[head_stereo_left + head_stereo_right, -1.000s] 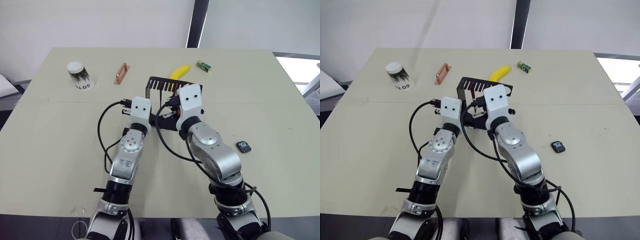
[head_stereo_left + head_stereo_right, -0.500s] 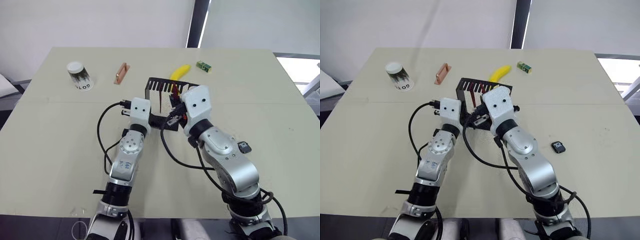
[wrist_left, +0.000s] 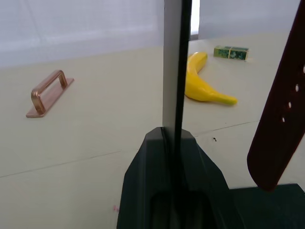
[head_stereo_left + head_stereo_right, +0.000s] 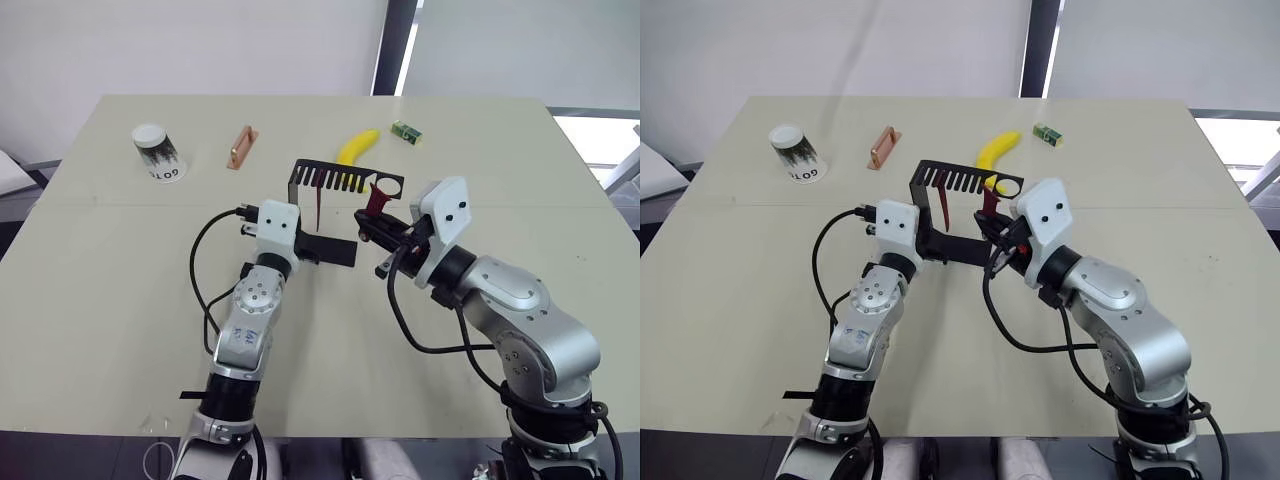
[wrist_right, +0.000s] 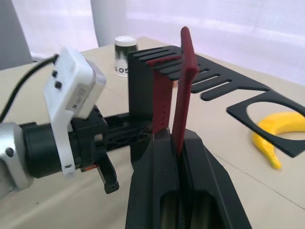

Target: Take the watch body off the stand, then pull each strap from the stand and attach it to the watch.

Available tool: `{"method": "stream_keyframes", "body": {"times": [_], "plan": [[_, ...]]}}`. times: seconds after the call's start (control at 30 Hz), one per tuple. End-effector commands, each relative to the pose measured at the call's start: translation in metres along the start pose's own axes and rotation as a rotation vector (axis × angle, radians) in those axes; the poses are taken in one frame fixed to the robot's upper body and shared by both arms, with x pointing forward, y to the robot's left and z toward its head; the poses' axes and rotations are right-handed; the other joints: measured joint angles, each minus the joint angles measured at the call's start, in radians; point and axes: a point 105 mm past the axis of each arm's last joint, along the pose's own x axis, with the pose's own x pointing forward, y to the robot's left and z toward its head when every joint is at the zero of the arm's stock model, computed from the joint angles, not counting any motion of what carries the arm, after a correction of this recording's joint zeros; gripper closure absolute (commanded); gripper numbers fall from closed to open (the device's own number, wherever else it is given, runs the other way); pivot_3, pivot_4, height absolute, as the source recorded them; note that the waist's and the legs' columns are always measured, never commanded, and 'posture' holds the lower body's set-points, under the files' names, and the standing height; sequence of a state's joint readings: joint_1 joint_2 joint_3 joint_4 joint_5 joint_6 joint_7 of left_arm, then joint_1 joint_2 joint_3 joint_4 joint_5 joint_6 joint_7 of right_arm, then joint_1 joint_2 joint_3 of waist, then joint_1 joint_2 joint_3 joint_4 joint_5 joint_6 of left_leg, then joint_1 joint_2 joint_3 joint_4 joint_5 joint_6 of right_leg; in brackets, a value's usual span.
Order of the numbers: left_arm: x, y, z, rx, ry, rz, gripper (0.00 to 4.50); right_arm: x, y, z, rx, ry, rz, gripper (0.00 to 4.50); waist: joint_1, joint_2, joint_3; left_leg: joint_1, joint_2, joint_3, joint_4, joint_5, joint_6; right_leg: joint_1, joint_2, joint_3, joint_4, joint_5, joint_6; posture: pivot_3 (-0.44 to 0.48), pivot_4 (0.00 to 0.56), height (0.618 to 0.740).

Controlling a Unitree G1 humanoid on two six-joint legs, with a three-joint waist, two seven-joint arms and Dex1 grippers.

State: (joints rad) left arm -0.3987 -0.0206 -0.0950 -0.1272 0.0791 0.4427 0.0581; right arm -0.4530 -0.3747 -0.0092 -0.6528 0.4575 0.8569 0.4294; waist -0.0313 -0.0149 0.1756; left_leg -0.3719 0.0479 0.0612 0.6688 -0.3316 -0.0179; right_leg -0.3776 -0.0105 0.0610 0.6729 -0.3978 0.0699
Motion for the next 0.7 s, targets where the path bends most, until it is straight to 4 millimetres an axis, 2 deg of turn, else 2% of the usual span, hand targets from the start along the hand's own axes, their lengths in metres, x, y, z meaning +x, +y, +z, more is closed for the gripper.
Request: {"method": "stream_keyframes", "body": {"times": [0.03,0.1,0.2,0.27,0.37,0.47,0.57,0.7], "plan": [[-0.007,0.003,0.015,-0.006,-0.044,-0.029,2.24,-0.005,0.001,0.011,0.002,-0.035,0.055,4.50,0.001,0.000,0.000,0.000,0.000,0.000,0.000,0.000,0.000,0.000,0.000,0.000,0.000,0.000,0.000,0.000,0.150,0.740],[-0.013,0.006,0.016,-0.005,-0.039,-0.055,1.36,-0.008,0.002,0.010,0.010,-0.026,0.083,4.50,0.001,-0.001,0.000,0.000,0.000,0.000,0.000,0.000,0.000,0.000,0.000,0.000,0.000,0.000,0.000,0.000,0.150,0.740],[-0.037,0.026,0.016,0.007,-0.028,-0.119,0.03,-0.015,0.002,0.007,0.028,0.000,0.155,4.50,-0.004,-0.001,0.000,0.000,0.000,0.000,-0.001,0.000,0.000,0.000,0.000,0.000,-0.001,0.000,0.000,0.000,0.150,0.740],[-0.054,0.033,0.021,-0.027,-0.032,-0.219,0.03,-0.018,0.002,0.005,0.046,0.024,0.213,4.50,-0.010,0.000,0.001,0.000,0.001,0.000,-0.002,0.000,0.000,0.000,0.000,0.000,-0.001,0.000,0.000,0.000,0.150,0.740],[-0.076,0.027,0.022,-0.073,0.006,-0.438,0.03,-0.021,0.003,0.004,0.161,0.037,0.297,4.50,-0.010,-0.001,0.001,0.000,0.001,-0.001,-0.002,0.001,-0.001,0.000,0.000,-0.001,-0.001,0.000,0.000,0.000,0.150,0.740],[-0.111,0.054,0.022,-0.168,0.102,-0.596,0.03,-0.026,0.010,0.010,0.236,0.043,0.437,4.50,-0.013,-0.002,0.002,0.001,0.000,-0.001,-0.002,0.001,-0.001,0.001,-0.001,-0.001,-0.002,0.000,0.000,0.000,0.150,0.740],[-0.140,0.056,0.044,-0.265,0.114,-0.828,0.03,-0.026,0.013,0.020,0.320,0.024,0.533,4.50,-0.026,-0.003,0.003,0.000,0.001,-0.003,-0.004,0.001,-0.001,0.001,0.000,-0.002,-0.002,0.000,-0.001,0.000,0.150,0.740],[-0.138,0.042,0.078,-0.361,0.025,-0.995,0.03,-0.021,0.014,0.022,0.341,0.027,0.599,4.50,-0.014,-0.003,0.003,0.000,-0.002,-0.007,-0.003,0.001,0.000,0.004,-0.003,-0.005,-0.006,-0.001,-0.001,0.000,0.150,0.740]]}}
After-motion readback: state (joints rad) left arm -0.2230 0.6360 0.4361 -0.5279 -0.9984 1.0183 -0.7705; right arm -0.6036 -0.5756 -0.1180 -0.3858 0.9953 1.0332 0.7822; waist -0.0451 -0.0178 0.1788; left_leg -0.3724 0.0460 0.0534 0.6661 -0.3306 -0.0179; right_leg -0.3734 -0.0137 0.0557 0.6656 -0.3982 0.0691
